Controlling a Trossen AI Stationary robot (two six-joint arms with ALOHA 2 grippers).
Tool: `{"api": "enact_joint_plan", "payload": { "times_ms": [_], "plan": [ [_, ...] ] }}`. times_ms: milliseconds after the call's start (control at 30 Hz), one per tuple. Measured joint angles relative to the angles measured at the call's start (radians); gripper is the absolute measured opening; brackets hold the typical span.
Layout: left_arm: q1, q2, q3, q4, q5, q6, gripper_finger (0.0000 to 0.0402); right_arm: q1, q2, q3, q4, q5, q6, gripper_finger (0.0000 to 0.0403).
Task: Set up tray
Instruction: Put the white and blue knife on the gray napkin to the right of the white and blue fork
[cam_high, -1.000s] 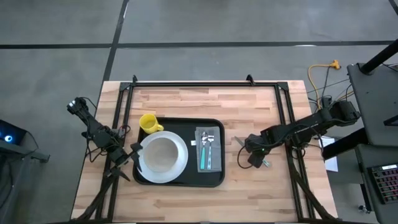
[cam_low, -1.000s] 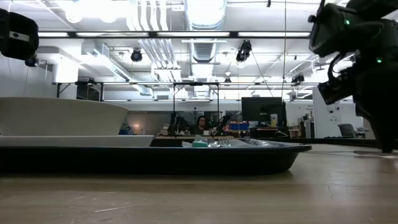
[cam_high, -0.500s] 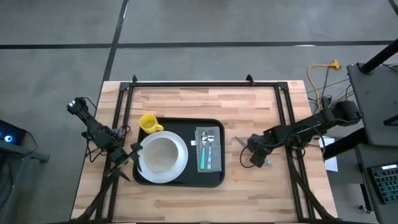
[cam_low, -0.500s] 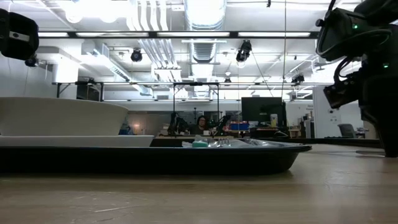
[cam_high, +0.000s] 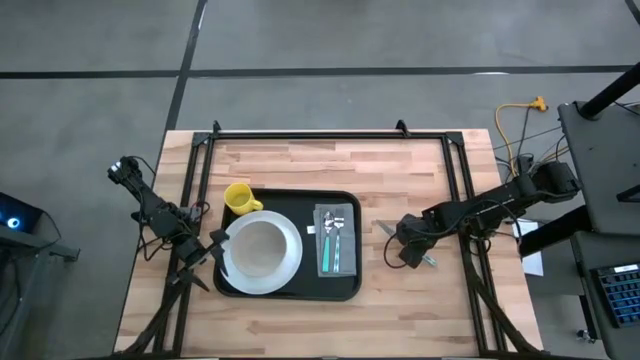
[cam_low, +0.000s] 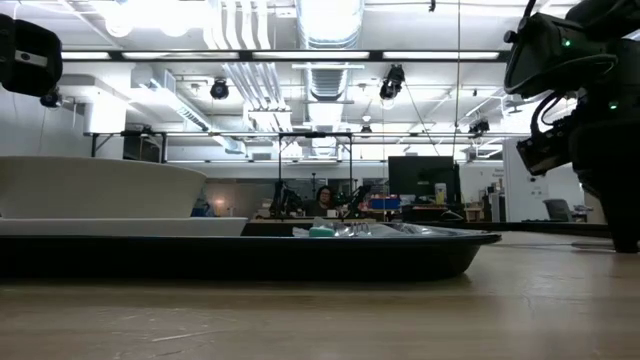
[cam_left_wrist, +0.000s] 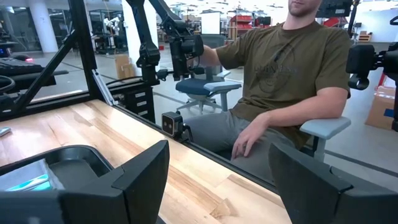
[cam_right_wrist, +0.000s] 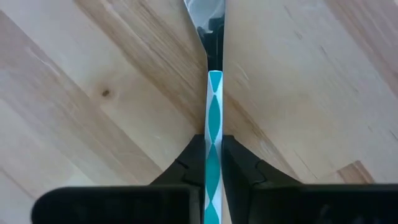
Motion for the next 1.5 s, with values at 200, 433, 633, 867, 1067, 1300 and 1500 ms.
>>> {"api": "enact_joint_plan", "payload": {
  "times_ms": [200, 433, 633, 867, 1067, 1300, 1500],
  "plan": [
    [0.0, 0.0, 0.0, 0.0, 0.0, 0.0, 0.0255, -0.001, -0.007, 0.011, -0.012, -0.005, 0.029, 0.0017],
    [0.0, 0.0, 0.0, 0.0, 0.0, 0.0, 0.0255, 0.0, -0.01, 0.052, -0.01, -0.006, 0.074, 0.0014],
    [0.0, 0.0, 0.0, 0.0, 0.0, 0.0, 0.0255, 0.0, -0.01, 0.083, -0.012, -0.007, 0.115, 0.0014],
    [0.0, 0.0, 0.0, 0.0, 0.0, 0.0, 0.0255, 0.0, -0.01, 0.097, -0.037, -0.003, 0.167, 0.0013],
    [0.0, 0.0, 0.0, 0.0, 0.0, 0.0, 0.0255, 0.0, -0.01, 0.097, -0.048, 0.007, 0.227, 0.0013],
    [0.0, 0.0, 0.0, 0.0, 0.0, 0.0, 0.0255, 0.0, -0.011, 0.098, -0.048, 0.01, 0.326, 0.0013],
    [0.0, 0.0, 0.0, 0.0, 0.0, 0.0, 0.0255, 0.0, -0.011, 0.098, -0.048, 0.028, 0.435, 0.0013]
  ]
}}
